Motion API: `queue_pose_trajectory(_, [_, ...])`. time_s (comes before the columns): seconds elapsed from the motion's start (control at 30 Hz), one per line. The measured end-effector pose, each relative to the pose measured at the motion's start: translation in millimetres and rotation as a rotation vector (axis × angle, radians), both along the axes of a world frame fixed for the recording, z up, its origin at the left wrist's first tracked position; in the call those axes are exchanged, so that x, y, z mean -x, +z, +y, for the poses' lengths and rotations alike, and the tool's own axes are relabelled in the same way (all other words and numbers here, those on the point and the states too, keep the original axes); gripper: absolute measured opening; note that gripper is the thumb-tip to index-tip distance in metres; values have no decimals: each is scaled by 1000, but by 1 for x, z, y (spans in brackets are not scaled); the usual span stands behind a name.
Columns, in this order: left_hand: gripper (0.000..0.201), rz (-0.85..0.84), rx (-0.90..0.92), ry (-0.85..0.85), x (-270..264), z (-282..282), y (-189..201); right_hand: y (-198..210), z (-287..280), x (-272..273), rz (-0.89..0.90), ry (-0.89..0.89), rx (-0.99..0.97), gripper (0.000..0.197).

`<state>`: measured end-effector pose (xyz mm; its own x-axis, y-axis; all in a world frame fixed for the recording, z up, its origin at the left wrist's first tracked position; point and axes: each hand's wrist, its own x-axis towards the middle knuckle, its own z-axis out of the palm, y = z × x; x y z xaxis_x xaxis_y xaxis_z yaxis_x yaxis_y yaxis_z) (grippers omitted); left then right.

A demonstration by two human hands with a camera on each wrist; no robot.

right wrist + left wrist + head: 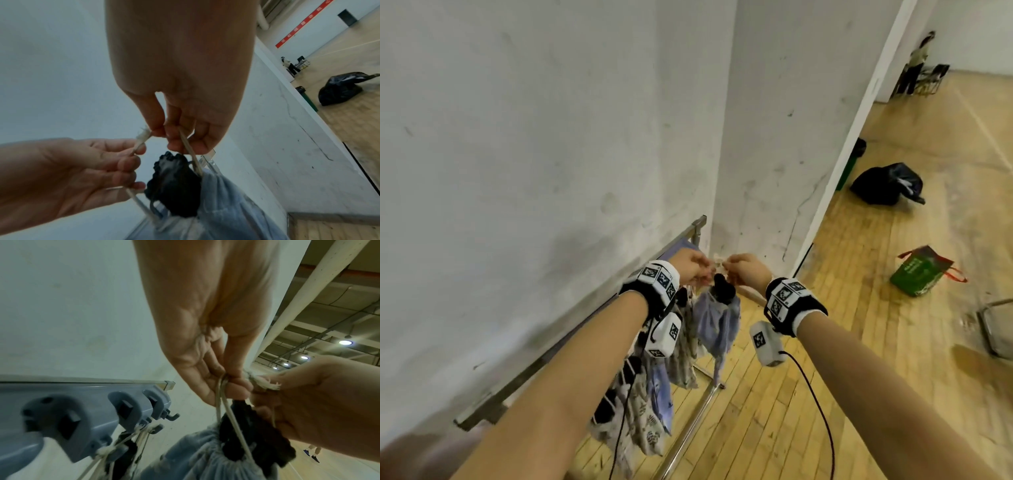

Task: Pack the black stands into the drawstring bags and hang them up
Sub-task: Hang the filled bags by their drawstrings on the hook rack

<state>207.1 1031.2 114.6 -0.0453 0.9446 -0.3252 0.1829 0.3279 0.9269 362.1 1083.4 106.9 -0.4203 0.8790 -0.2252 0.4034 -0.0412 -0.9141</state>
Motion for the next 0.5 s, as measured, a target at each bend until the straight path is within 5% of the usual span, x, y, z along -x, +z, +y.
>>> queue_pose_trajectory(0.2, [23, 31, 140, 223, -2, 74, -40, -47, 94, 16, -209, 177, -19, 31])
queue_pose_trajectory(0.5, [11, 375, 358, 449, 42, 144, -115, -103, 176, 58, -240, 510, 52, 13])
